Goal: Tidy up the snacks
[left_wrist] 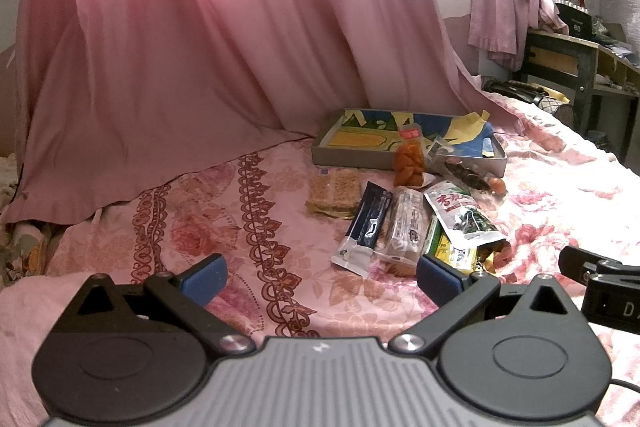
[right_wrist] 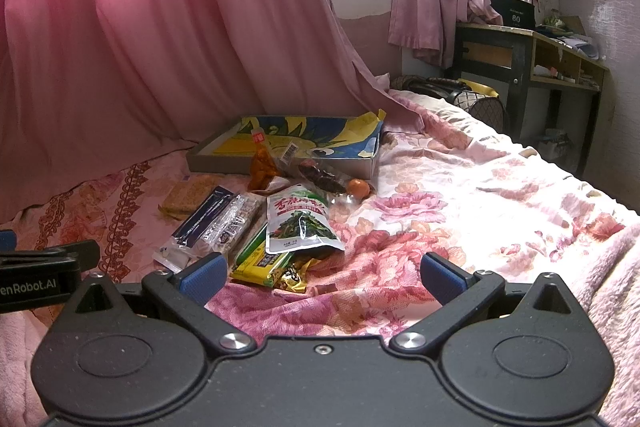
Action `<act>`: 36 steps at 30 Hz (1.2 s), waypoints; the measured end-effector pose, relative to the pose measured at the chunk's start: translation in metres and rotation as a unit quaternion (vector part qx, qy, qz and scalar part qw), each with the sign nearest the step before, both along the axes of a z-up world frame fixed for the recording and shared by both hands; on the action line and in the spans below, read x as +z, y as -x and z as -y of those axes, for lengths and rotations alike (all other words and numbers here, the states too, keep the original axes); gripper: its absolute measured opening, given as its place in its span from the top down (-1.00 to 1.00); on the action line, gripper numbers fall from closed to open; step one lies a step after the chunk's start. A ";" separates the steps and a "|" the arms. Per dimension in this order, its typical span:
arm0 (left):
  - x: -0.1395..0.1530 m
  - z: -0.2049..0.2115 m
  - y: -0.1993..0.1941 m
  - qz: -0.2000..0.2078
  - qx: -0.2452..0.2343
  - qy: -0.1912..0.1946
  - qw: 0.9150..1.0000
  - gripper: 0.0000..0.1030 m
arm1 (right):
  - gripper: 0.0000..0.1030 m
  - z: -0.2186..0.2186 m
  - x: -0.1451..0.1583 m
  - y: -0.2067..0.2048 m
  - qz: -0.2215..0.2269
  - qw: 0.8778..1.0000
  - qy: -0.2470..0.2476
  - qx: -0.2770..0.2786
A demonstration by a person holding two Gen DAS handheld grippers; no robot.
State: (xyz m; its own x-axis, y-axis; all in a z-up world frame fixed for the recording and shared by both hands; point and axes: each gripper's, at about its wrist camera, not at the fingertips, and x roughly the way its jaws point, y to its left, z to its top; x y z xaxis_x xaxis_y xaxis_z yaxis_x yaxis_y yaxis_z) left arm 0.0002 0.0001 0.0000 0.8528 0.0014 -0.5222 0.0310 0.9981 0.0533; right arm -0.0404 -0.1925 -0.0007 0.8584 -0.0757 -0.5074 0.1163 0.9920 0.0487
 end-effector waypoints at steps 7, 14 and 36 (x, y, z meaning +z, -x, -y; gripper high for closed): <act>0.000 0.000 0.000 0.000 0.000 0.000 1.000 -0.99 | -0.99 0.000 0.000 0.000 -0.001 1.000 0.000 0.000; -0.003 -0.001 -0.003 -0.007 0.002 0.002 1.000 -0.99 | -0.99 -0.001 0.000 0.002 -0.007 1.000 -0.002 -0.002; 0.006 -0.010 -0.075 -0.066 -0.004 0.005 0.998 -0.99 | -0.99 0.008 0.001 -0.049 -0.059 0.998 -0.014 -0.007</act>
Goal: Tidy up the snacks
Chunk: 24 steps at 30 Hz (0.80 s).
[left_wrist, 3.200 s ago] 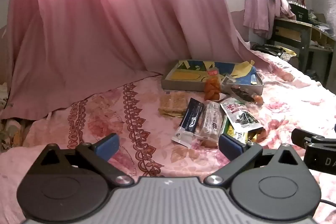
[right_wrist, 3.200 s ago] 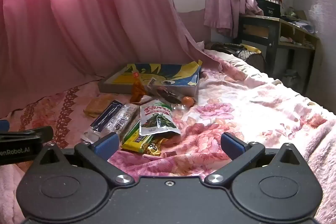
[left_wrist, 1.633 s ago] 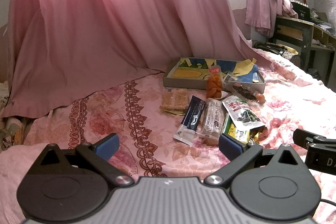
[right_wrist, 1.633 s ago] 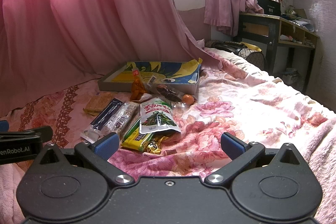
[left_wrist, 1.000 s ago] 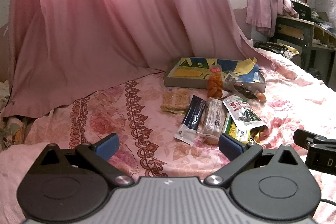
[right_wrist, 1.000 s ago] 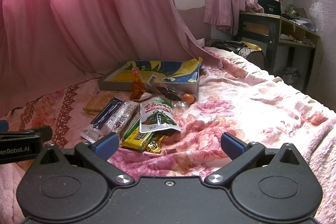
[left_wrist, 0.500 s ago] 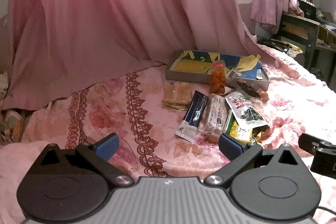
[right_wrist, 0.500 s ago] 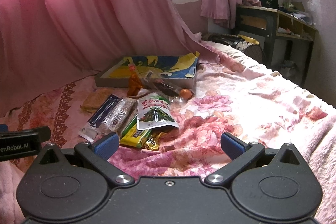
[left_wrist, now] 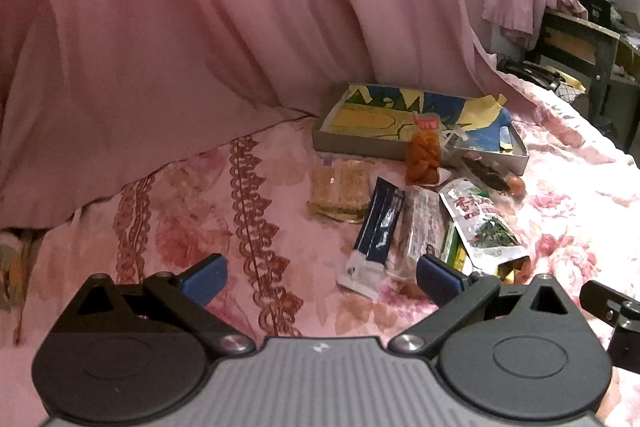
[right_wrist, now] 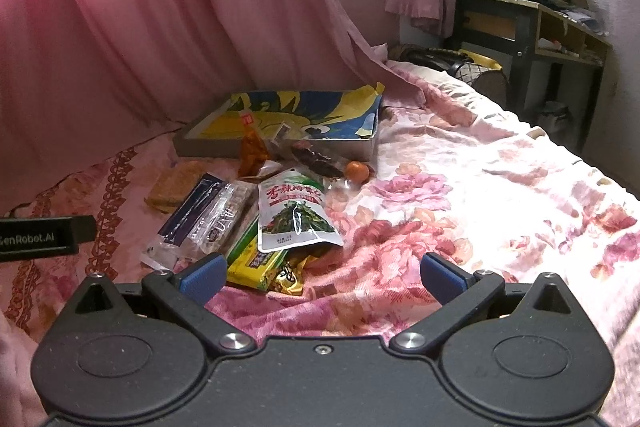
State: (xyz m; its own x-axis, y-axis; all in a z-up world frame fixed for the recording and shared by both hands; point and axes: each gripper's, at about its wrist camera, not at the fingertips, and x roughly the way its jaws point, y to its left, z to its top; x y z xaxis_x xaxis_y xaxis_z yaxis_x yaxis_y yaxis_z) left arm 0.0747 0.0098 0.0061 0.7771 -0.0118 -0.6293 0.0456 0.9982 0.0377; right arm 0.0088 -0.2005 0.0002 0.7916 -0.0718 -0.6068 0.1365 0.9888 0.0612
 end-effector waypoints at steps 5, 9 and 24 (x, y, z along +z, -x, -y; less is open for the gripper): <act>-0.001 0.002 -0.022 -0.007 -0.017 -0.018 1.000 -0.99 | -0.99 0.001 -0.001 -0.020 -0.008 1.000 0.001 0.007; -0.004 0.005 -0.041 -0.013 -0.030 -0.032 0.999 -0.99 | -0.99 0.002 -0.002 -0.037 -0.012 1.000 0.012 0.022; -0.023 0.004 -0.102 -0.047 -0.083 -0.041 0.995 -0.99 | -0.99 0.003 -0.019 -0.102 -0.026 0.993 0.051 0.105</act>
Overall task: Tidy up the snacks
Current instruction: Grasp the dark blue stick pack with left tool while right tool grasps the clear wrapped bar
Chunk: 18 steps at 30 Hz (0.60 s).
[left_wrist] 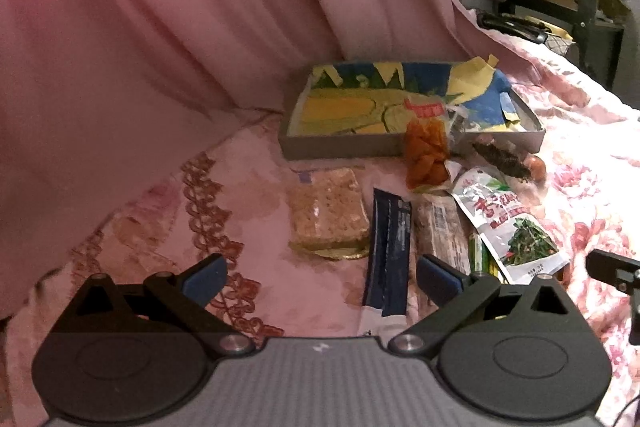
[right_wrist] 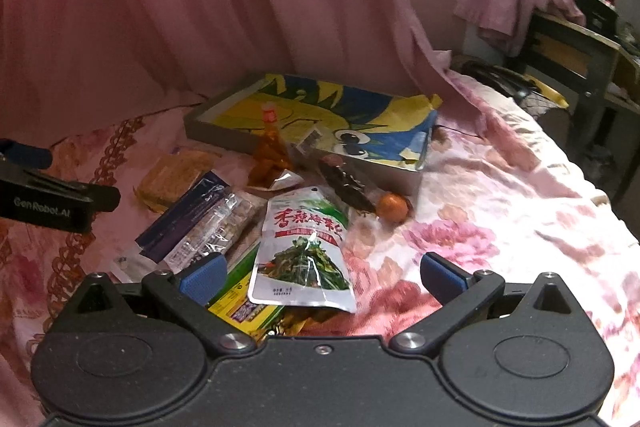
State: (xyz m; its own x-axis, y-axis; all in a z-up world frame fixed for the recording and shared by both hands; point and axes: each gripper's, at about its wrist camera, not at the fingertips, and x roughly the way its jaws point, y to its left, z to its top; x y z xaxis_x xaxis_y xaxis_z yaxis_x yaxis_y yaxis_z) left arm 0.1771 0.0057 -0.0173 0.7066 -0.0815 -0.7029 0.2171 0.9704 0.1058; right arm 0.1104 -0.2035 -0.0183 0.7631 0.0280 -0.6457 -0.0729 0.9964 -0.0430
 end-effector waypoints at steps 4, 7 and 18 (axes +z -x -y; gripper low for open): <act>-0.010 -0.007 -0.014 -0.034 -0.007 0.027 0.999 -0.99 | -0.99 -0.005 -0.017 -0.015 -0.022 0.999 -0.021 0.012; -0.017 -0.007 -0.023 -0.050 -0.020 0.037 0.998 -0.99 | -0.99 -0.012 -0.027 -0.025 -0.038 0.999 -0.027 0.020; -0.042 -0.011 -0.068 -0.099 -0.028 0.039 0.994 -0.93 | -0.89 -0.044 -0.046 -0.049 -0.052 0.988 -0.088 0.114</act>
